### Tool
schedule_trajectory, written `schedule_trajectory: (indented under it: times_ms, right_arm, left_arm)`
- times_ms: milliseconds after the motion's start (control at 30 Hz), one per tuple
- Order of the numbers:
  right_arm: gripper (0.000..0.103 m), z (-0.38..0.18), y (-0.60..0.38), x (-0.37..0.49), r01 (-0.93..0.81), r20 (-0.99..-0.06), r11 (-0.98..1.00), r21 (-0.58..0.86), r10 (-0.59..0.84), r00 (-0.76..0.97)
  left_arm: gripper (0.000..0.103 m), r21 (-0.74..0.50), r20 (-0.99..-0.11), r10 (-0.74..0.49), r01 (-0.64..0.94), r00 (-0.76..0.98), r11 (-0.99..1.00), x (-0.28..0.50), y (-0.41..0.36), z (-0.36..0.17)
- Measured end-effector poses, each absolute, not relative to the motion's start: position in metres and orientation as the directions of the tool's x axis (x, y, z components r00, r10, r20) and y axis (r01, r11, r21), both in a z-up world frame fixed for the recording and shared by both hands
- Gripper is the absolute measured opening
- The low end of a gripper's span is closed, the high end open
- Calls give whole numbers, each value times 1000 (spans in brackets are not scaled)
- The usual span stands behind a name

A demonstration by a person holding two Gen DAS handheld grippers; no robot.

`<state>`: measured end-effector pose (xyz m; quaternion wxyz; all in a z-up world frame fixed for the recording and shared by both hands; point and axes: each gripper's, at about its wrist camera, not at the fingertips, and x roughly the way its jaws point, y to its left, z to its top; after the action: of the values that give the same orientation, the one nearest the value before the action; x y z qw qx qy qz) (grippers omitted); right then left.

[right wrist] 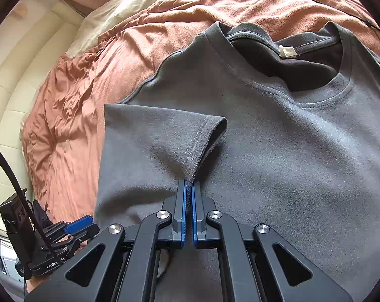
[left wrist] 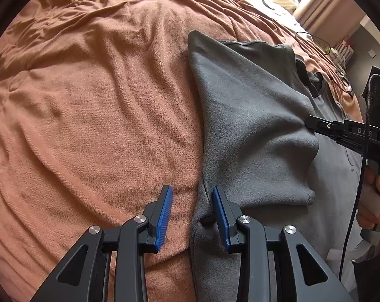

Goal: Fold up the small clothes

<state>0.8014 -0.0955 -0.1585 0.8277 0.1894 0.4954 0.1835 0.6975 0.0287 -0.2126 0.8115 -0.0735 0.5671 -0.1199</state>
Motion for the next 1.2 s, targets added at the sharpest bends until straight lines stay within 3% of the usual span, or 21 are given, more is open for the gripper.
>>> schedule_trajectory:
  times_ms: [100, 167, 267, 300, 333, 400, 433, 600, 733, 933, 967, 1033, 1100, 1200]
  right_arm:
    - [0, -156, -95, 801, -118, -752, 862, 493, 490, 440]
    - [1, -158, -97, 803, -101, -757, 862, 497, 488, 435]
    - [3, -158, -104, 798, -80, -761, 868, 490, 471, 447]
    - [12, -157, -105, 794, -84, -753, 859, 505, 486, 445]
    - [33, -158, -107, 790, -90, -745, 850, 520, 502, 439]
    - [61, -157, -109, 781, -89, -736, 839, 537, 518, 436]
    - [61, -156, -110, 776, -96, -726, 832, 546, 527, 441]
    - [61, -164, -102, 754, -133, -707, 794, 594, 593, 384]
    - [42, -174, -91, 749, -144, -710, 774, 616, 625, 323]
    - [39, -184, -75, 758, -152, -725, 779, 608, 623, 295]
    - [37, -186, -76, 760, -140, -721, 776, 615, 626, 298]
    - [17, -187, -77, 761, -126, -726, 782, 611, 617, 304]
    - [5, -189, -76, 757, -116, -734, 786, 608, 611, 296]
    - [2, -183, -79, 753, -107, -734, 784, 612, 613, 292]
  left_arm:
    - [27, -257, -901, -282, 120, 330, 959, 695, 28, -213]
    - [10, -278, -895, -304, 125, 326, 952, 694, 28, -213]
    - [8, -244, -899, -274, 127, 343, 961, 691, 27, -209]
    - [8, -245, -898, -274, 126, 344, 961, 691, 27, -208]
    - [8, -251, -897, -278, 122, 343, 960, 690, 27, -208]
    - [8, -260, -896, -282, 109, 343, 960, 690, 29, -207]
    - [8, -267, -894, -285, 100, 345, 959, 689, 30, -206]
    - [8, -272, -891, -279, 70, 358, 960, 683, 32, -203]
    - [8, -285, -888, -284, 50, 362, 957, 681, 36, -203]
    - [9, -299, -884, -293, 43, 365, 953, 681, 37, -206]
    - [9, -301, -883, -295, 42, 366, 953, 681, 38, -206]
    - [9, -298, -882, -293, 44, 368, 953, 681, 37, -207]
    - [9, -299, -881, -294, 44, 370, 953, 681, 37, -207]
    - [8, -309, -879, -299, 35, 372, 950, 680, 37, -208]
